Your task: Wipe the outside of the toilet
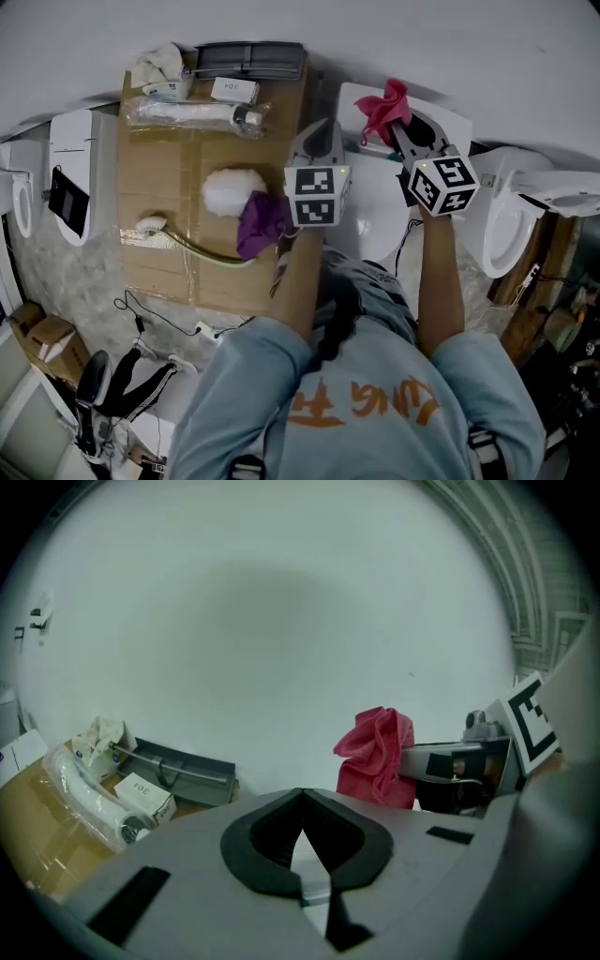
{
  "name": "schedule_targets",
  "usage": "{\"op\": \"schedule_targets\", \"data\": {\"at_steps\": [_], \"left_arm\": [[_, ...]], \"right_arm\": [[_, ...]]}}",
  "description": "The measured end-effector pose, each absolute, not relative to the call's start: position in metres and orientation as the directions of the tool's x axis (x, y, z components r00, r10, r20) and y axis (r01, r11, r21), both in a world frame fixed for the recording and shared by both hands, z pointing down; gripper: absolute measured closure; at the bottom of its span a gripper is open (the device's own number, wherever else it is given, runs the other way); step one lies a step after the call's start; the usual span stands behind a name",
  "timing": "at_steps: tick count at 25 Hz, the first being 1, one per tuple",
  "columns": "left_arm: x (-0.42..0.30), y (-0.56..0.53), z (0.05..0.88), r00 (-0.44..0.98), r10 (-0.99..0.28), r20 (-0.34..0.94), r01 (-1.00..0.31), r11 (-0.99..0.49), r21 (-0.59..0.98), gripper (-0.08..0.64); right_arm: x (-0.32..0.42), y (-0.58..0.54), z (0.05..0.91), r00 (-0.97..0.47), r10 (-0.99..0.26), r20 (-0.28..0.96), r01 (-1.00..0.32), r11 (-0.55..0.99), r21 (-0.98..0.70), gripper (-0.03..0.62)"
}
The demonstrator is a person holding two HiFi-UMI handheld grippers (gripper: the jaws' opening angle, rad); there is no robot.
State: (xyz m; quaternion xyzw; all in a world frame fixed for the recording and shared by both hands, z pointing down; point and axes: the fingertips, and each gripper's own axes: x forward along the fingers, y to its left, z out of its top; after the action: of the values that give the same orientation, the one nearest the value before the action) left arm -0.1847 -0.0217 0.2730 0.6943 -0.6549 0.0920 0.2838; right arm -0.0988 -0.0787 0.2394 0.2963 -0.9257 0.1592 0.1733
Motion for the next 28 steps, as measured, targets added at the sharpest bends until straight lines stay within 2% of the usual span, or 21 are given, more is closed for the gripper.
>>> {"op": "schedule_targets", "data": {"at_steps": [12,20,25,28], "left_arm": [[-0.202,-0.056,0.314,0.153,-0.828,0.539,-0.935,0.055,0.350,0.535],[-0.209,-0.066,0.335,0.155,-0.811,0.564,-0.928,0.075,0.364,0.535],[-0.206,-0.066,0.341,0.162,-0.795,0.585,-0.928,0.078,0.363,0.535],[-0.203,-0.069,0.343,0.170,-0.788,0.591,-0.930,0.070,0.360,0.535]], "right_arm": [[-0.166,-0.122,0.296,-0.775,-0.264,0.574,-0.367,0.928,-0.068,0.517],[-0.197,-0.125,0.331,-0.767,-0.118,0.631,-0.184,0.982,-0.040,0.517],[-0.190,-0.118,0.358,-0.683,-0.081,0.726,-0.026,0.996,0.086,0.518],[-0.183,-0.119,0.364,-0.669,-0.084,0.738,-0.008,0.994,0.106,0.518]]}}
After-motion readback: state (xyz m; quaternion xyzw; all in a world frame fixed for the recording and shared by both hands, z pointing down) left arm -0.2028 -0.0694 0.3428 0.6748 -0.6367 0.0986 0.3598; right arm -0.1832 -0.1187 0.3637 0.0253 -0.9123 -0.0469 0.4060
